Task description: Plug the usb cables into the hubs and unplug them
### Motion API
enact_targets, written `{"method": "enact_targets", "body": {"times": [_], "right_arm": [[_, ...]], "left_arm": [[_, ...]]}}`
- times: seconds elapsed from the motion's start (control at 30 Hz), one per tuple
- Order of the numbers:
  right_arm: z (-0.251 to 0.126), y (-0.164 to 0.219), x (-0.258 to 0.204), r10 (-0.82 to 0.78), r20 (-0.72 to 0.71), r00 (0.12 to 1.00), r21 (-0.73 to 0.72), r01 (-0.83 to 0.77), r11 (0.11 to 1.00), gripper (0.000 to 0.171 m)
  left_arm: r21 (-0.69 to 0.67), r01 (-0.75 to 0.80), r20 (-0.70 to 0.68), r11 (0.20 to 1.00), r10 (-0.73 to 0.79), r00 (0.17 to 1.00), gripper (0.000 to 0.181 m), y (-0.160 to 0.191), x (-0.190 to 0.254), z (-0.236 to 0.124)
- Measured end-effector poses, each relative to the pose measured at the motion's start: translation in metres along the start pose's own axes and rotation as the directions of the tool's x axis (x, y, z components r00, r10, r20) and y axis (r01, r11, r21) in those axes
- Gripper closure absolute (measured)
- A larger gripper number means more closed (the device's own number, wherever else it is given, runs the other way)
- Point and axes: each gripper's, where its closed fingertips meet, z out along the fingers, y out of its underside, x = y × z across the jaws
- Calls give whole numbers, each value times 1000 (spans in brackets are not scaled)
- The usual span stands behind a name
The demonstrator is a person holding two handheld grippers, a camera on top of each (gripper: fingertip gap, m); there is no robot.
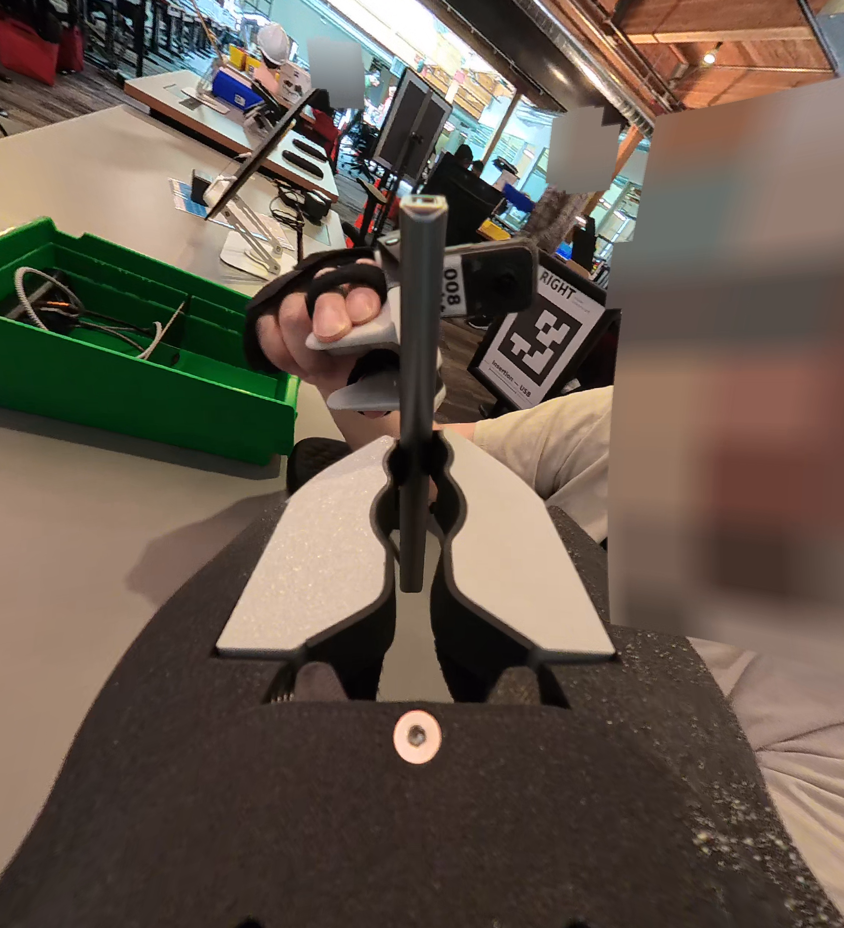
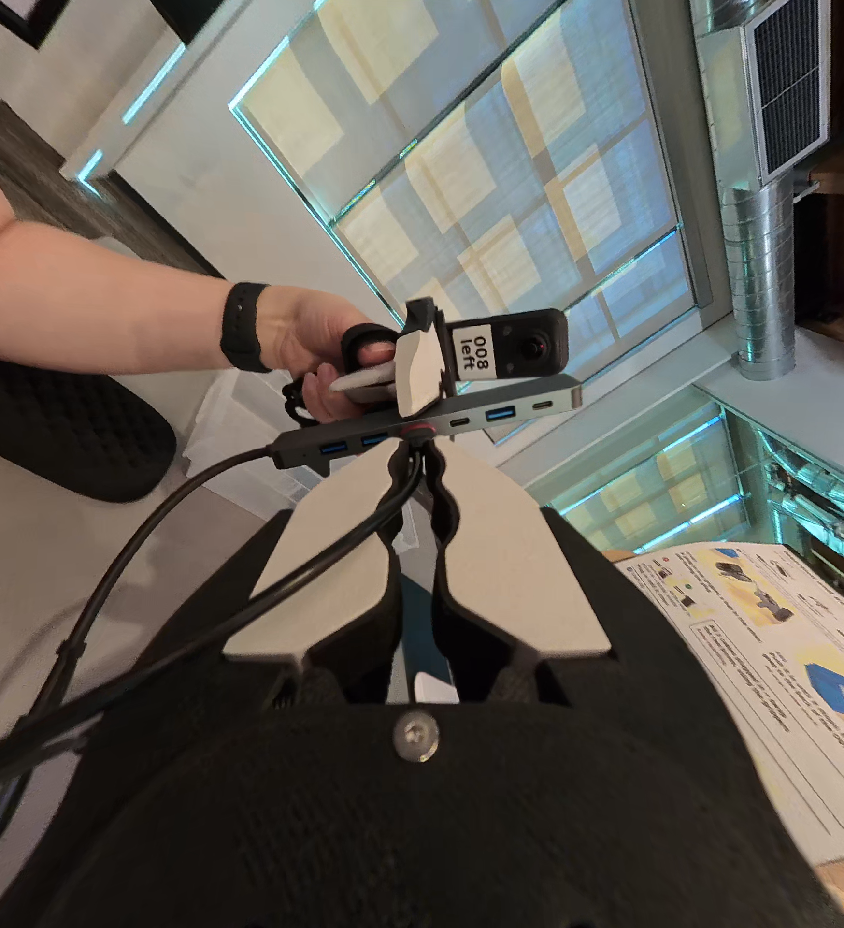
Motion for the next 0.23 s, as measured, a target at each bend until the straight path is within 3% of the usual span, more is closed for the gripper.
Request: {"method": "enact_targets", "body": {"times": [0.23], "right_arm": [[2, 1, -2, 26, 18, 999, 2, -26, 1000, 164]], "left_arm": [[-10, 30, -11, 999, -30, 999, 170, 3, -2, -2]]}}
